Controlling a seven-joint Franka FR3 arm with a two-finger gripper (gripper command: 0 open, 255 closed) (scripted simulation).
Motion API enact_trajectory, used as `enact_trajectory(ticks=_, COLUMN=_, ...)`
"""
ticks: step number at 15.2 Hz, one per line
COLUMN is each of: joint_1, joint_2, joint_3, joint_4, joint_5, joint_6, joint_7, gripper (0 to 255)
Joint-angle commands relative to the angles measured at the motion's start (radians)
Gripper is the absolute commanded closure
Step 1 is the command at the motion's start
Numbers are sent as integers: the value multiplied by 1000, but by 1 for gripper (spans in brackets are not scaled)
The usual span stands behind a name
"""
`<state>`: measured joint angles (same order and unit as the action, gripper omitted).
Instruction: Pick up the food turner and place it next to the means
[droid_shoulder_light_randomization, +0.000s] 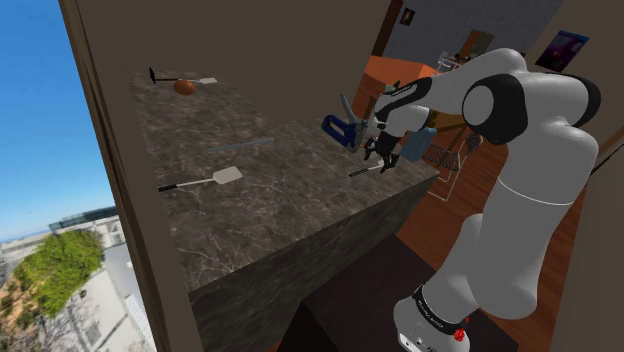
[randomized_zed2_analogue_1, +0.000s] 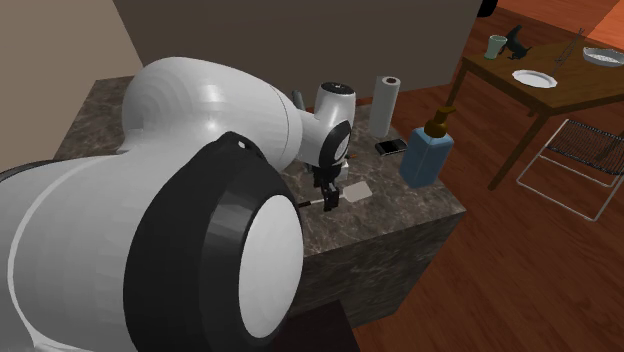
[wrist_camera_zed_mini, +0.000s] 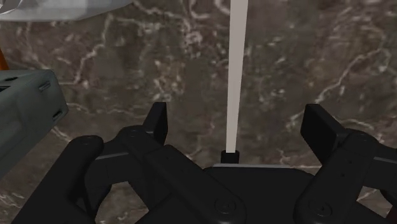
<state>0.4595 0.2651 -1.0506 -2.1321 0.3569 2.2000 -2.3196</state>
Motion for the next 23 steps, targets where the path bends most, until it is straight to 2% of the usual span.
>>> enact_trajectory(ticks=1, joint_1=0, joint_2=0, joint_3=0, joint_4=0, joint_5=0, joint_6=0, joint_7=0, gripper=255)
enact_trajectory(ticks=10, joint_1=0, joint_2=0, joint_3=0, joint_4=0, joint_5=0, joint_6=0, joint_7=0, gripper=255)
enact_trajectory(ticks=23, joint_1=88, joint_2=-150, joint_3=-81, joint_4=71, joint_5=-174, joint_6=-132, joint_7=126, gripper=255)
